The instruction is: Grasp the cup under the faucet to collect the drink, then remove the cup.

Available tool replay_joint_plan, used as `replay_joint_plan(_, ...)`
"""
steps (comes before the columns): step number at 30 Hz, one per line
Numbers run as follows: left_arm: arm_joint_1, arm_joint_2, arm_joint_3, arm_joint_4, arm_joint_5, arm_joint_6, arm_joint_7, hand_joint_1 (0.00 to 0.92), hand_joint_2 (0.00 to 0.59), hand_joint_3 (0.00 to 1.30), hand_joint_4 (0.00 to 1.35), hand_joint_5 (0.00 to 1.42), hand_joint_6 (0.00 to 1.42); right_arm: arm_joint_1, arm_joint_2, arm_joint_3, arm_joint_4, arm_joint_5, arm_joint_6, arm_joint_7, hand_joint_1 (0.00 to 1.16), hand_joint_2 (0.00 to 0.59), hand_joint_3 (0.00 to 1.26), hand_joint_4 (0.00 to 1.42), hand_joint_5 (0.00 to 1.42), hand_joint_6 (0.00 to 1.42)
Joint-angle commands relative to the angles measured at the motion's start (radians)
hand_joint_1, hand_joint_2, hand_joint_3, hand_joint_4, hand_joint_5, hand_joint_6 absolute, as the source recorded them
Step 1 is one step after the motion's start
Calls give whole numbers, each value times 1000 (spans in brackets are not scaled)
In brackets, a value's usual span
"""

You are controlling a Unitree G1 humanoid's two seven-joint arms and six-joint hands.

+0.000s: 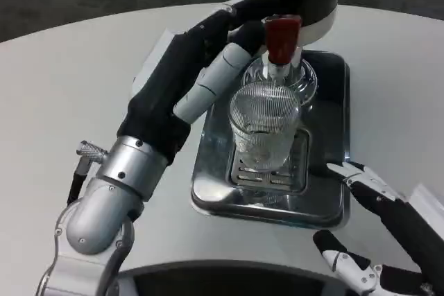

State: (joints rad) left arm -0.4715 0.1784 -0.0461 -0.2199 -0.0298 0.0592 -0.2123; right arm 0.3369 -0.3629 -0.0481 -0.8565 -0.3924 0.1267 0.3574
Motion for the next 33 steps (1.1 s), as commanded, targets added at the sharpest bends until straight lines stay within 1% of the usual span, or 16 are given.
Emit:
replay_joint_plan(1,-20,11,10,-26,-7,18,-10,116,76,299,202,293,285,13,4,-1,-2,4,-9,-9,615,461,165,74,3,0)
replay_joint_plan(5,-40,14,15,-20,-19,16,-20,112,77,300,205,293,283,15,5,-2,-4,5,-10,-10,614,463,165,74,3,0)
replay_joint_plan(11,-86,21,32,33,-71,13,-75,101,75,300,217,293,269,19,5,-3,-7,5,-10,-11,609,469,165,74,3,0)
replay_joint_plan(25,-140,21,71,92,-204,63,-159,97,69,300,254,303,278,18,6,2,-5,5,-12,-13,602,472,165,74,13,0)
replay_joint_plan(33,-175,39,77,144,-232,52,-226,97,69,300,264,304,281,24,6,4,-8,4,-12,-15,600,472,165,74,14,0)
